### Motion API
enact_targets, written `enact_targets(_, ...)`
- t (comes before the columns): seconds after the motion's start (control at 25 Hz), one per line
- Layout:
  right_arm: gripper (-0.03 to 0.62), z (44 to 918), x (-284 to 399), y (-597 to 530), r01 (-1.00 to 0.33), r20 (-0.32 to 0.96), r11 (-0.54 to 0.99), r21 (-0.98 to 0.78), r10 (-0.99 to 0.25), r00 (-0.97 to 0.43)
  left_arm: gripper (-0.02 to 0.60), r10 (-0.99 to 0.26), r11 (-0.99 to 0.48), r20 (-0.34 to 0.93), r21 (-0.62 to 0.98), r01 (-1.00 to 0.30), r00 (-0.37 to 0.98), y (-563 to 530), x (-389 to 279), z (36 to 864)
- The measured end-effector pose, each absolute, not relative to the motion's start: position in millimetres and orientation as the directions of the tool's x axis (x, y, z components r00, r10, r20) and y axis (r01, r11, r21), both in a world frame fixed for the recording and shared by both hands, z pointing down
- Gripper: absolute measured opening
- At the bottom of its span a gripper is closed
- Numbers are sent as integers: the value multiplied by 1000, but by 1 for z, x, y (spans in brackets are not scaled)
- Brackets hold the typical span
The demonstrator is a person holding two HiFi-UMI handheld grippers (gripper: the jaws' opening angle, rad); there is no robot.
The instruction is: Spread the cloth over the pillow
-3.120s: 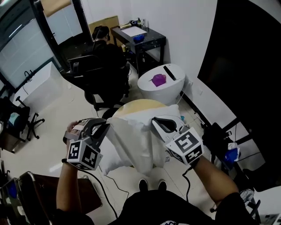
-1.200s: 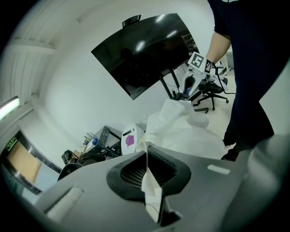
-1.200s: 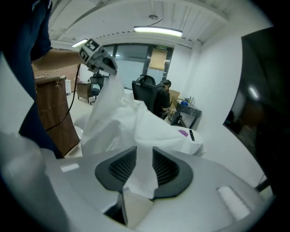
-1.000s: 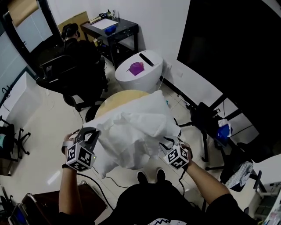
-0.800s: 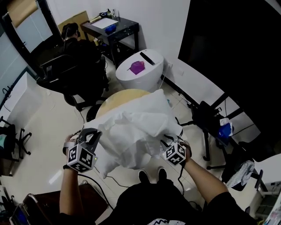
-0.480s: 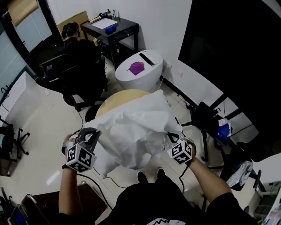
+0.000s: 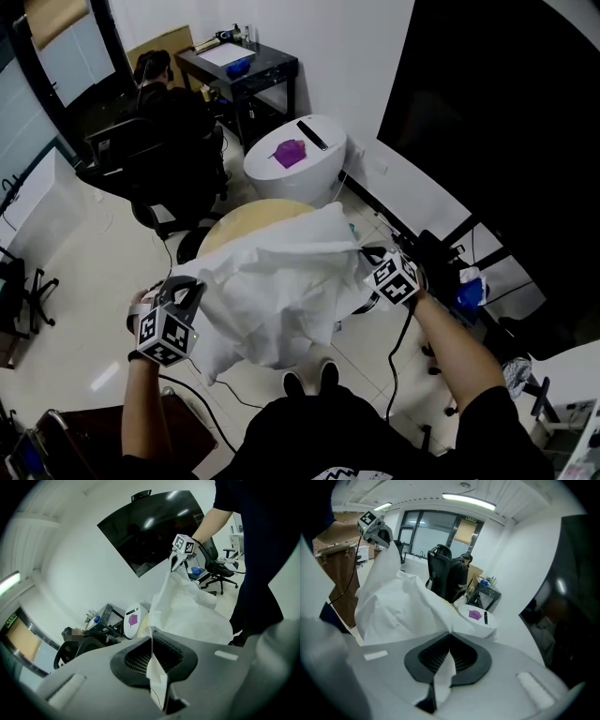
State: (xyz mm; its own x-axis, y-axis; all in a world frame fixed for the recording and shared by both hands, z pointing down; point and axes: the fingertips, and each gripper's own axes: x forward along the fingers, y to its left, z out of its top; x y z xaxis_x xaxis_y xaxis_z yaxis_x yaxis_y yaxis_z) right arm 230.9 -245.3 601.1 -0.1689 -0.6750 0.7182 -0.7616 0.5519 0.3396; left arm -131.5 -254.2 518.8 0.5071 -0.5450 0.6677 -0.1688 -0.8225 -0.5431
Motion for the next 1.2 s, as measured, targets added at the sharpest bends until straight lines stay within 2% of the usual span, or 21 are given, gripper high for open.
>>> enact_targets(0.24,14,650,243,-277,-783,774,580,226,-595,-218,0,-549,-830,697,-519,-203,462,-254,-123,530)
enact_targets(0.48,102,635,249,-286,-810,711,554,194,-648,-273,0,-557,-828,709,-511,-230,432,-256,-120,535)
enact_targets(0.76,110,611,244,-241,-820,672,551,155,-667,-321,0,-569,-822,715,-508,-256,406,-259,-123,536)
enact_targets(0.88,117,637,233,-224,-789,713,589,177,-629,-309,0,-567,-824,721,-506,-256,398,-258,-124,538)
enact_targets(1.0,151,666,227,-221,-775,758,606,180,-588,-284,0,-566,-824,725,-504,-257,392,-258,-122,540)
enact_targets(1.2,158,697,233,-228,-759,801,610,230,-561,-208,0,-566,-824,731,-504,-259,380,-257,-120,541)
